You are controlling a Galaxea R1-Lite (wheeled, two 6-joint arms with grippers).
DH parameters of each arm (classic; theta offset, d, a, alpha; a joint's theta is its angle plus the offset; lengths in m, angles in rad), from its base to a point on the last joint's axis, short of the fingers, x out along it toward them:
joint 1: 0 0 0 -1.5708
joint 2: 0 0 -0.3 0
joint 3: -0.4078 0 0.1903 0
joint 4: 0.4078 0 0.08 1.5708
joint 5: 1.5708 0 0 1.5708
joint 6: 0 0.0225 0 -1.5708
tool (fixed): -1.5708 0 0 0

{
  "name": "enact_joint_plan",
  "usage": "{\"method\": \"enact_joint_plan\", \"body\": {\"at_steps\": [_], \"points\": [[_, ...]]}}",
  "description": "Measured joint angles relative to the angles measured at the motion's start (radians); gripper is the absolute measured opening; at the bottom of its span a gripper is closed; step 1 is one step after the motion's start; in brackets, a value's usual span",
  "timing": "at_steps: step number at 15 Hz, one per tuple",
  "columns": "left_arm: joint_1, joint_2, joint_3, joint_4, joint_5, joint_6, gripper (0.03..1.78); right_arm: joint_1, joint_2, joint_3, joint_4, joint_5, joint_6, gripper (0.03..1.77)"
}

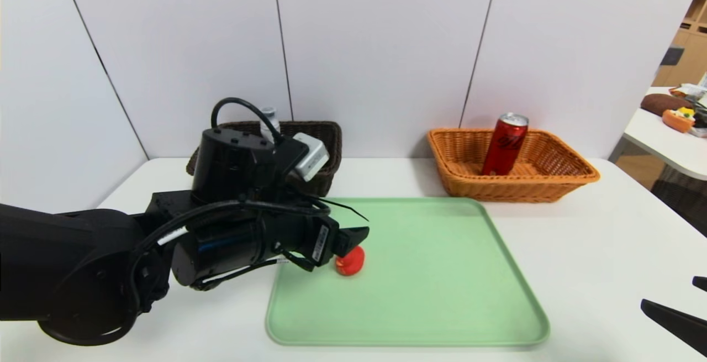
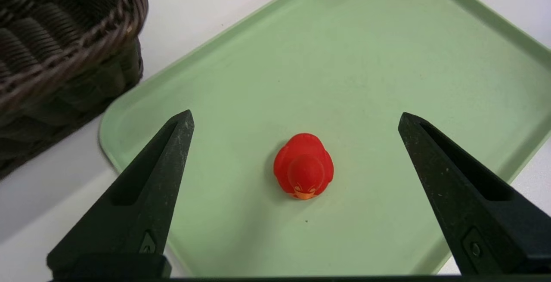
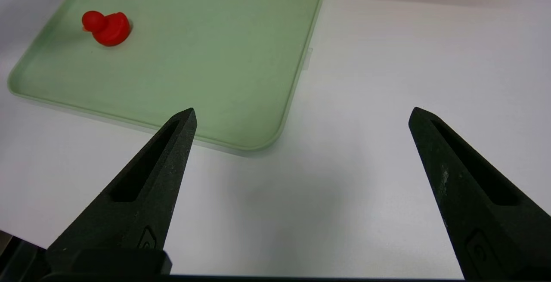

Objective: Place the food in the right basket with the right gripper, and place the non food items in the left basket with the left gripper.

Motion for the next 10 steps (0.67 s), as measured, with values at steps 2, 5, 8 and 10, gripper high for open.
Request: {"method": "enact_joint_plan", "body": {"at_steps": [2, 5, 8, 10], "points": [[-0.019, 0.017, -0.001, 0.02, 0.013, -0.038, 1.69, 0.0, 0.0, 0.0, 0.0, 0.0, 0.001, 1.7], [-0.045, 0.034, -0.004, 0.065, 0.078, -0.07, 1.69, 0.0, -0.004, 0.0, 0.002, 0.0, 0.0, 1.7], [-0.052, 0.054, -0.009, 0.086, 0.121, -0.085, 1.69, 0.0, -0.01, -0.001, 0.003, 0.002, 0.0, 1.7], [-0.053, 0.064, -0.027, 0.125, 0.142, -0.109, 1.69, 0.001, -0.017, -0.001, 0.007, 0.002, 0.0, 1.7]]}}
